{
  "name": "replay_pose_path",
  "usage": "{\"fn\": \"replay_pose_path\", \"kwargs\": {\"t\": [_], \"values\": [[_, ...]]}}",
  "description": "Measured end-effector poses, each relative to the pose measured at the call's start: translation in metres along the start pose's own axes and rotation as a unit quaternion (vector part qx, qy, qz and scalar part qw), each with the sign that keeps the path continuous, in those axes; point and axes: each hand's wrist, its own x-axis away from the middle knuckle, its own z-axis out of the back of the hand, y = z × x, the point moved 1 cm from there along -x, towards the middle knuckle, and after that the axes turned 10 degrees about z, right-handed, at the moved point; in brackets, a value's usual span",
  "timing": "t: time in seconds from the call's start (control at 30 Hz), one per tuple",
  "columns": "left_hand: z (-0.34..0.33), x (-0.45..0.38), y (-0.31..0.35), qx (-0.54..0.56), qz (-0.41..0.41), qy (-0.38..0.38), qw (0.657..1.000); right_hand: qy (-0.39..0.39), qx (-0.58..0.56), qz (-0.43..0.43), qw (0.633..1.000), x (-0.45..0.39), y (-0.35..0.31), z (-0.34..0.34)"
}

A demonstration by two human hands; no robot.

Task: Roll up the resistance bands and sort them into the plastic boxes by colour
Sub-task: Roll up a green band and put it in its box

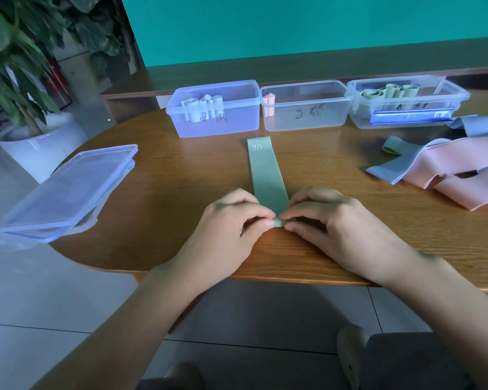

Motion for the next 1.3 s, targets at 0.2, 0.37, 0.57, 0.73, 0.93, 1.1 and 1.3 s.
{"fn": "replay_pose_path", "kwargs": {"t": [0.2, 0.37, 0.57, 0.73, 0.93, 1.1, 1.3], "values": [[0.002, 0.000, 0.000, 0.001, 0.019, -0.013, 1.000, 0.006, -0.011, -0.004, 1.000, -0.004, 0.002, -0.001], [0.000, -0.005, -0.002, 0.000, 0.016, -0.018, 1.000, 0.022, -0.006, -0.010, 1.000, -0.003, 0.005, -0.003], [0.000, -0.007, -0.003, 0.000, 0.021, -0.014, 1.000, 0.033, 0.009, -0.001, 0.999, -0.006, 0.005, -0.005], [-0.002, -0.008, -0.004, -0.033, 0.023, 0.009, 0.999, 0.022, 0.008, -0.022, 0.999, -0.008, 0.013, -0.008], [-0.001, -0.010, -0.005, 0.001, 0.020, 0.025, 0.999, 0.017, 0.003, -0.025, 1.000, -0.012, 0.017, -0.010], [-0.004, -0.013, -0.006, -0.013, 0.032, 0.001, 0.999, 0.030, 0.015, -0.030, 0.999, -0.012, 0.013, -0.009], [-0.005, -0.016, -0.007, -0.021, 0.031, 0.000, 0.999, 0.044, 0.025, -0.014, 0.999, -0.012, 0.011, -0.007]]}}
